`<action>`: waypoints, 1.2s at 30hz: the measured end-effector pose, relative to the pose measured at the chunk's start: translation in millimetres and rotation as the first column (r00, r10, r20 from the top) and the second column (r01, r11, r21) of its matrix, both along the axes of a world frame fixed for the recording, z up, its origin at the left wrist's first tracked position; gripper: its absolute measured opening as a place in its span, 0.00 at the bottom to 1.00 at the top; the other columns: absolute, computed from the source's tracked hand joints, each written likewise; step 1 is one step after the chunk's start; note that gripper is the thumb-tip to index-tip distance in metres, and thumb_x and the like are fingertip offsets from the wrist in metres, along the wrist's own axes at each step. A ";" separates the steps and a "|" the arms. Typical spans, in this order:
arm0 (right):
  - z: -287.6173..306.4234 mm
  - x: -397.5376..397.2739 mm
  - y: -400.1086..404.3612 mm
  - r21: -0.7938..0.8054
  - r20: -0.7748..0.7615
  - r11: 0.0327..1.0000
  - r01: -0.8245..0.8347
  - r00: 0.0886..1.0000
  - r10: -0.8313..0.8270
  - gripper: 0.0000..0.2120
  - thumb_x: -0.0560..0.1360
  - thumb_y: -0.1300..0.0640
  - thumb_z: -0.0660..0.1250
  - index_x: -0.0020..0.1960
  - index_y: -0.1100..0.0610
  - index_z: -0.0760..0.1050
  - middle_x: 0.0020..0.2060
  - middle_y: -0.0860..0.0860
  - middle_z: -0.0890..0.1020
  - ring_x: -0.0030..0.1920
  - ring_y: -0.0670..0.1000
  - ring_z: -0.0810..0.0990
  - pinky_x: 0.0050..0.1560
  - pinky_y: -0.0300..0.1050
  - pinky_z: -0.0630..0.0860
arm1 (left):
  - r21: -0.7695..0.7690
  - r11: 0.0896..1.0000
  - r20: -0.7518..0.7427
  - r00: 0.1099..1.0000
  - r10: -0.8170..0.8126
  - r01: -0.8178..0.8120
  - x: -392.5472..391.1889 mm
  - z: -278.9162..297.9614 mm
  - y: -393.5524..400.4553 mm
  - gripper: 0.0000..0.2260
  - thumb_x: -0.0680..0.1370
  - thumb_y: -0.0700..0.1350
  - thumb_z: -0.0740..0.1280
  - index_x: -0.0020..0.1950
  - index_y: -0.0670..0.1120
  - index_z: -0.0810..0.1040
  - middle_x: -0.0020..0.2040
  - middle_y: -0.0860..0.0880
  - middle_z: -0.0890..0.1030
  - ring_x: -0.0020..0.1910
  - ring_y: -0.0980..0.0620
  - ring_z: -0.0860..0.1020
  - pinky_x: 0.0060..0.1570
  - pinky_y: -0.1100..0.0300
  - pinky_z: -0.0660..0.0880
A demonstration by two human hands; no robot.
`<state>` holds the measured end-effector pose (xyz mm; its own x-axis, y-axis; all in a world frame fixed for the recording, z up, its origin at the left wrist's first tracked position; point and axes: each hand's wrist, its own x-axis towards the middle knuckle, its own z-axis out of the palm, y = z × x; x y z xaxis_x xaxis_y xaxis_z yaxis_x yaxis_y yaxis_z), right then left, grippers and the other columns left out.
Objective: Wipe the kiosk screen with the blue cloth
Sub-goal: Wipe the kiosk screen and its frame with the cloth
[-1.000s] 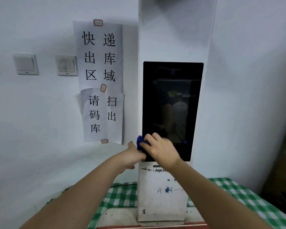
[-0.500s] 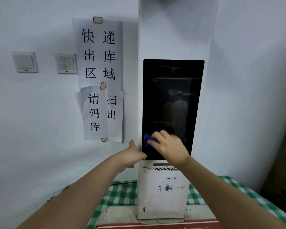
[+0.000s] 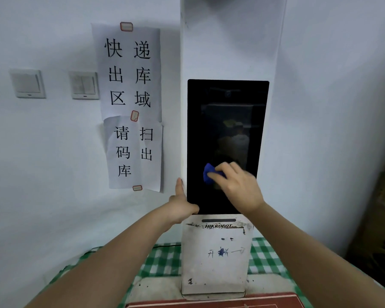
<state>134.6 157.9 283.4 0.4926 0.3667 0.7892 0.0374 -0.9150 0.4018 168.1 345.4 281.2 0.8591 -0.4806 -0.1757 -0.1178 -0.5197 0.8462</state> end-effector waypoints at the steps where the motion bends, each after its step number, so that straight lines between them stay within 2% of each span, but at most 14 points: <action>1: 4.1 0.3 -0.4 0.070 0.027 0.997 0.017 0.999 -0.019 0.18 0.65 0.65 0.72 0.54 0.55 0.80 0.45 0.53 0.79 0.40 0.55 0.76 0.24 0.44 0.70 | -0.002 1.000 0.002 1.000 0.008 -0.008 0.5 0.3 -1.1 0.45 0.75 0.42 0.64 0.76 0.58 0.31 0.71 0.44 0.66 0.60 0.47 0.71 0.61 0.53 0.73; 3: -0.5 0.1 -1.1 0.090 0.045 0.996 0.029 0.998 -0.033 0.20 0.64 0.66 0.74 0.55 0.56 0.80 0.46 0.54 0.79 0.40 0.55 0.76 0.23 0.43 0.69 | -0.010 0.999 0.004 0.999 0.033 -0.033 0.9 0.6 -4.6 0.46 0.75 0.43 0.64 0.75 0.58 0.31 0.70 0.44 0.66 0.63 0.46 0.71 0.63 0.52 0.72; 7: -27.1 -6.6 -8.7 -0.074 -0.048 0.997 -0.027 0.999 0.023 0.19 0.64 0.66 0.73 0.54 0.56 0.79 0.42 0.53 0.78 0.38 0.54 0.75 0.26 0.44 0.70 | -0.025 0.997 0.016 0.997 0.078 -0.077 -1.2 0.2 -11.9 0.46 0.74 0.43 0.65 0.75 0.57 0.30 0.70 0.45 0.65 0.61 0.46 0.72 0.58 0.55 0.74; 10: -13.7 -8.2 -13.3 -0.141 -0.068 0.990 -0.027 0.998 0.017 0.16 0.66 0.65 0.72 0.52 0.56 0.79 0.41 0.53 0.78 0.38 0.54 0.76 0.26 0.44 0.70 | 0.002 0.997 0.019 0.997 0.074 -0.074 -1.7 0.2 -14.1 0.46 0.75 0.44 0.65 0.75 0.57 0.29 0.70 0.44 0.66 0.62 0.45 0.72 0.61 0.54 0.73; 12: 2.4 -7.7 -12.8 -0.065 0.000 0.998 0.008 1.000 -0.008 0.16 0.65 0.65 0.72 0.52 0.56 0.80 0.42 0.53 0.79 0.38 0.54 0.76 0.25 0.44 0.68 | 0.013 0.998 0.014 0.998 0.066 -0.066 -0.3 0.7 -15.2 0.47 0.75 0.45 0.65 0.74 0.57 0.28 0.71 0.43 0.65 0.65 0.44 0.71 0.65 0.51 0.71; 14: 9.0 -7.2 -9.9 0.081 0.062 0.996 0.029 0.998 -0.034 0.18 0.63 0.66 0.74 0.52 0.55 0.81 0.43 0.53 0.79 0.38 0.54 0.76 0.24 0.42 0.67 | 0.016 0.997 0.017 0.997 0.069 -0.069 0.2 1.3 -16.6 0.47 0.75 0.45 0.65 0.74 0.57 0.27 0.71 0.43 0.66 0.65 0.44 0.70 0.65 0.49 0.71; 17: -7.8 -8.0 -5.9 0.148 0.076 0.988 0.035 0.996 -0.047 0.20 0.62 0.66 0.76 0.53 0.55 0.81 0.44 0.53 0.80 0.38 0.53 0.76 0.25 0.39 0.66 | 0.003 0.995 0.021 0.995 0.096 -0.096 -1.2 0.7 -19.2 0.47 0.75 0.45 0.65 0.75 0.56 0.28 0.67 0.43 0.69 0.61 0.45 0.72 0.59 0.54 0.73; 20: -30.5 -12.2 -14.0 0.039 -0.006 0.999 0.014 1.000 -0.014 0.22 0.61 0.67 0.77 0.53 0.56 0.81 0.43 0.53 0.79 0.38 0.54 0.76 0.25 0.41 0.68 | -0.008 0.993 0.030 0.993 0.117 -0.116 -3.1 0.2 -21.9 0.46 0.75 0.44 0.65 0.75 0.55 0.29 0.65 0.42 0.70 0.58 0.46 0.74 0.52 0.58 0.73; 22: -30.2 -15.0 -19.5 -0.064 -0.073 0.998 -0.004 0.997 -0.001 0.20 0.62 0.67 0.75 0.53 0.56 0.80 0.42 0.53 0.78 0.37 0.54 0.75 0.26 0.43 0.69 | -0.003 0.992 0.024 0.992 0.123 -0.123 -2.0 -0.5 -22.4 0.47 0.75 0.45 0.66 0.75 0.55 0.29 0.66 0.42 0.70 0.60 0.45 0.73 0.56 0.56 0.73; 24: -16.6 -15.6 -22.1 -0.102 -0.067 0.995 0.007 0.998 -0.014 0.17 0.64 0.66 0.74 0.51 0.56 0.80 0.41 0.53 0.78 0.38 0.54 0.75 0.26 0.44 0.68 | 0.003 0.993 0.014 0.992 0.122 -0.122 -0.4 -1.4 -22.7 0.48 0.74 0.46 0.66 0.74 0.56 0.28 0.68 0.42 0.68 0.63 0.44 0.72 0.63 0.52 0.72; 28: 7.7 -16.1 -23.4 0.144 0.070 0.987 0.076 0.994 -0.087 0.19 0.64 0.66 0.74 0.53 0.55 0.80 0.45 0.52 0.79 0.39 0.54 0.74 0.25 0.41 0.65 | -0.007 0.992 0.005 0.992 0.127 -0.127 -0.4 -0.9 -26.6 0.48 0.74 0.48 0.66 0.73 0.56 0.26 0.71 0.43 0.66 0.65 0.44 0.70 0.66 0.48 0.70; 30: -1.5 -17.0 -22.1 0.170 0.093 0.983 0.075 0.991 -0.092 0.20 0.63 0.68 0.75 0.53 0.56 0.81 0.45 0.53 0.79 0.39 0.53 0.74 0.25 0.41 0.66 | -0.011 0.989 0.018 0.988 0.151 -0.150 -2.5 -0.5 -29.9 0.48 0.74 0.47 0.66 0.74 0.56 0.26 0.71 0.42 0.66 0.64 0.43 0.72 0.64 0.49 0.72; 33: -24.9 -20.1 -25.5 0.095 0.015 0.994 0.054 0.998 -0.056 0.21 0.60 0.68 0.76 0.52 0.57 0.81 0.44 0.53 0.79 0.38 0.54 0.75 0.24 0.41 0.66 | -0.011 0.986 0.028 0.985 0.168 -0.167 -4.8 -1.1 -33.2 0.49 0.74 0.47 0.66 0.74 0.55 0.26 0.71 0.41 0.66 0.64 0.42 0.72 0.64 0.50 0.72; 36: -22.2 -25.1 -32.4 -0.053 -0.060 0.998 0.032 0.998 -0.036 0.21 0.60 0.69 0.76 0.51 0.57 0.81 0.42 0.53 0.79 0.36 0.54 0.75 0.25 0.41 0.64 | -0.004 0.986 0.029 0.986 0.165 -0.165 -5.0 -1.3 -33.2 0.49 0.74 0.48 0.67 0.74 0.55 0.26 0.71 0.41 0.66 0.63 0.42 0.72 0.63 0.50 0.72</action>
